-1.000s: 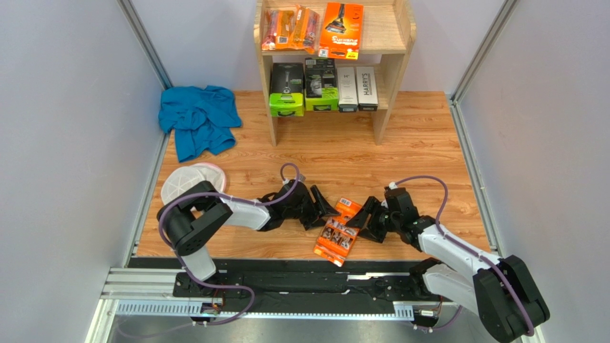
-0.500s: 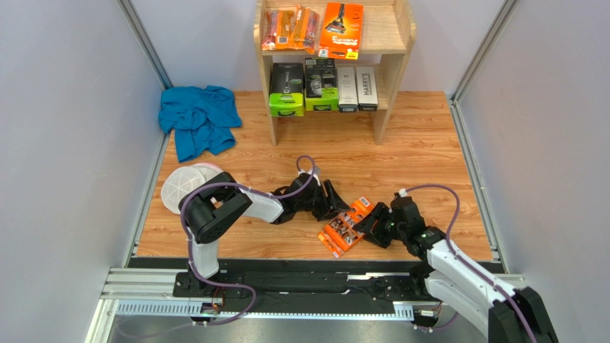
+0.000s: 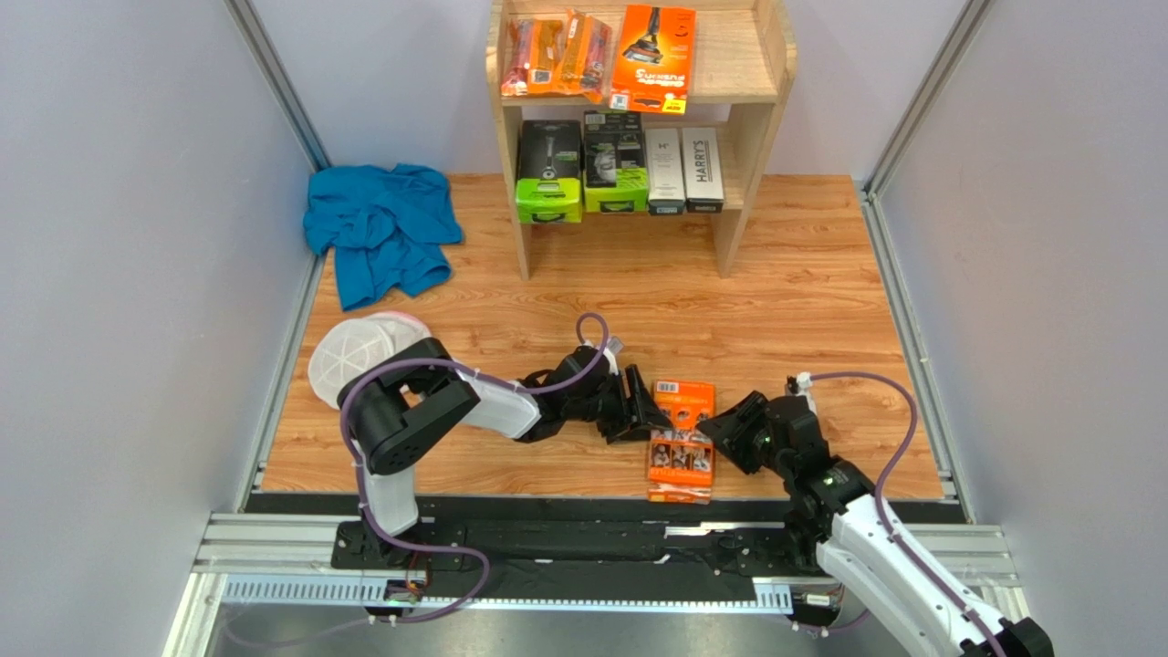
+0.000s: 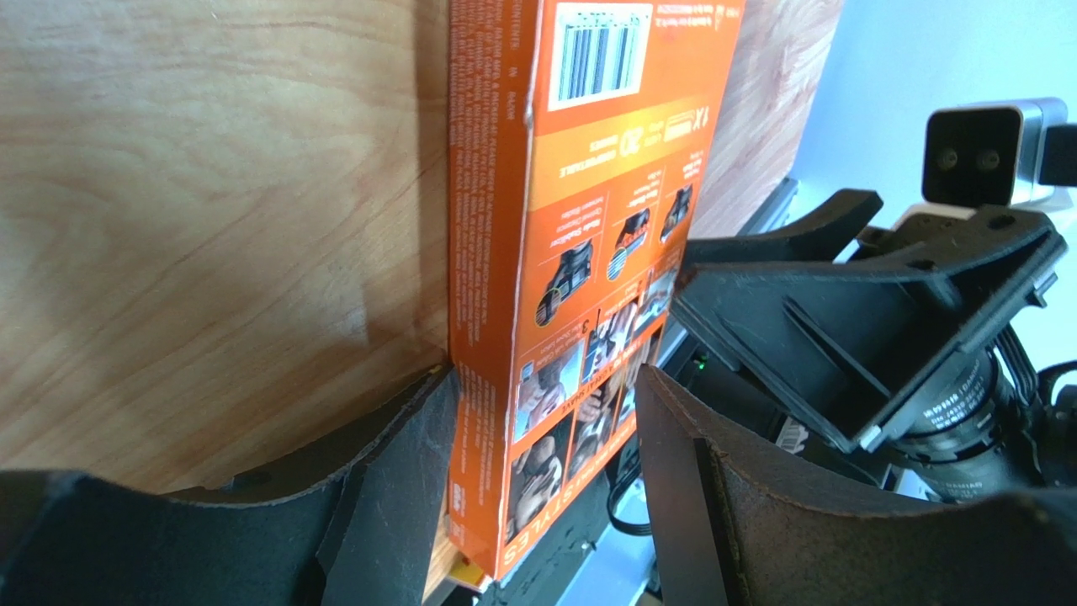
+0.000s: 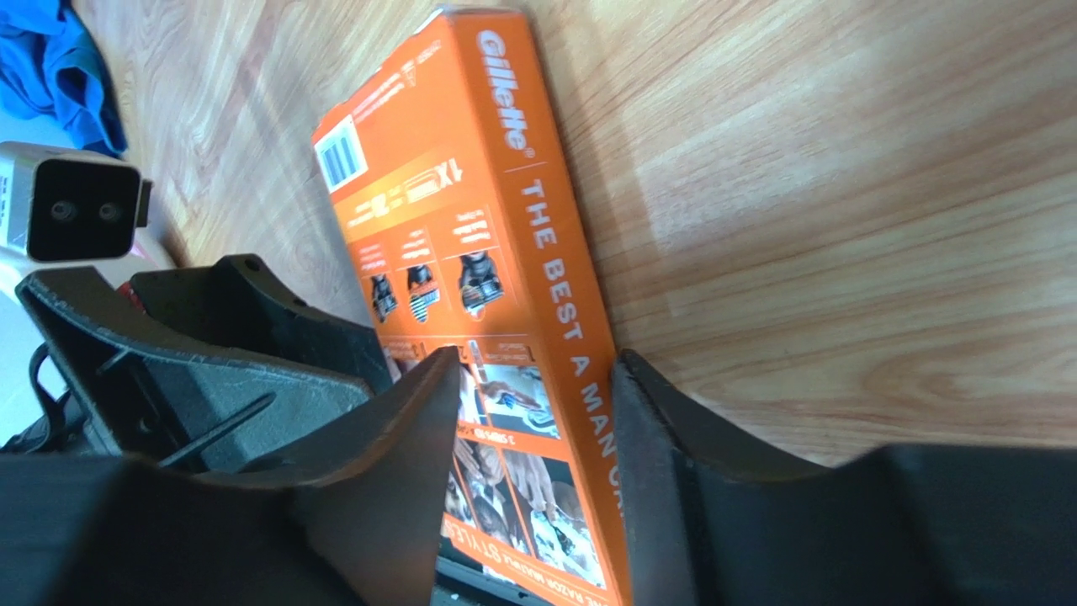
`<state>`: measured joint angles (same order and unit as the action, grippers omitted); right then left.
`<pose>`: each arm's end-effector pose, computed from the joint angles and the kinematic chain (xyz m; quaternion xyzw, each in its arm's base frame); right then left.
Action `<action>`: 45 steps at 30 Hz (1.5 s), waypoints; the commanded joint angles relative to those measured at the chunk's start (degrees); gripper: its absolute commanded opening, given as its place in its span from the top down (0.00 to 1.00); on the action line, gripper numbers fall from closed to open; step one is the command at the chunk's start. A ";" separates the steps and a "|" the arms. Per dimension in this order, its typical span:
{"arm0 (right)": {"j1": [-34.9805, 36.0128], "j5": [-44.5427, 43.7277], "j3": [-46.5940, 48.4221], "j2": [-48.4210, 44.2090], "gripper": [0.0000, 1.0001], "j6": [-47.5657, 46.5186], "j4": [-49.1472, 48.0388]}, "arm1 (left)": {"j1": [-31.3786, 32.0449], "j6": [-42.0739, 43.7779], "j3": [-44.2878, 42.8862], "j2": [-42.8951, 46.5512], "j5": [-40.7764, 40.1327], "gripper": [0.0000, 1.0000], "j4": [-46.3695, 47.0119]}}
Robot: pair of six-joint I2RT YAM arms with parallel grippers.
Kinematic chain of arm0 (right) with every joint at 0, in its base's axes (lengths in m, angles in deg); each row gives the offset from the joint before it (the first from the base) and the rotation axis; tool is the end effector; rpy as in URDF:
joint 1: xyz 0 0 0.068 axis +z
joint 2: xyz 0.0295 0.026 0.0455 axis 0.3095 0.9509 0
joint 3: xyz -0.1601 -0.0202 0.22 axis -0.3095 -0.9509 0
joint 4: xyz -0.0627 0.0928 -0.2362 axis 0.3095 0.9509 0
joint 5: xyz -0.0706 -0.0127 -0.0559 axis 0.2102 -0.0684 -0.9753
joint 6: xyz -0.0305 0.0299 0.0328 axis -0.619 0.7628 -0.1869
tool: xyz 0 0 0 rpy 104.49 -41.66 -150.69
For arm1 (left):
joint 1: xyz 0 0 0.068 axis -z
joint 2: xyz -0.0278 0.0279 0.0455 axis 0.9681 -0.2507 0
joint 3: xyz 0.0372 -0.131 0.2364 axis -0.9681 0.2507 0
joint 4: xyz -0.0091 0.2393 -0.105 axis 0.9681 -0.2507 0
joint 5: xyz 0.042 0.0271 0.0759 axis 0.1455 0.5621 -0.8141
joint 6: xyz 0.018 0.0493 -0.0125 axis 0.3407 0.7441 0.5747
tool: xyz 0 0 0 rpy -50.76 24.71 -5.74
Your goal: Place and organize the shaving razors onto the shelf
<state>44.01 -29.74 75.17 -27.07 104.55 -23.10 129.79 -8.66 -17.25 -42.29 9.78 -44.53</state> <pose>0.1081 0.0545 0.1337 0.2891 0.8660 0.3024 0.2739 0.1923 -0.2865 0.1147 -0.0751 0.8722 -0.4769 0.0784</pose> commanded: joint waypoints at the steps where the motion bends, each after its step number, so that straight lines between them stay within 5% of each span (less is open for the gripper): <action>1: 0.39 6.34 0.40 2.27 0.55 0.93 -11.58 | 2.03 0.22 1.00 -2.86 1.84 0.36 -3.57; 5: 0.39 10.56 -0.91 3.42 0.63 0.75 -16.86 | 2.03 -0.66 1.78 -4.08 1.58 0.36 -2.17; 25: 0.30 27.18 3.12 2.01 0.64 -4.96 -16.70 | 0.19 -3.47 8.28 -3.04 -3.08 0.36 -1.29; 35: 0.30 18.86 10.15 2.63 0.55 -12.44 3.92 | -1.74 -1.99 11.63 -0.31 -3.26 0.36 -0.84; 45: 0.30 7.15 12.36 -6.68 0.31 -1.90 24.61 | -1.83 8.55 4.96 8.29 -6.85 0.35 -18.93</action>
<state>44.20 -17.06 87.15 -30.21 96.88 -8.91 128.50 -9.28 -10.04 -36.34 9.13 -44.75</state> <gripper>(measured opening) 0.641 0.640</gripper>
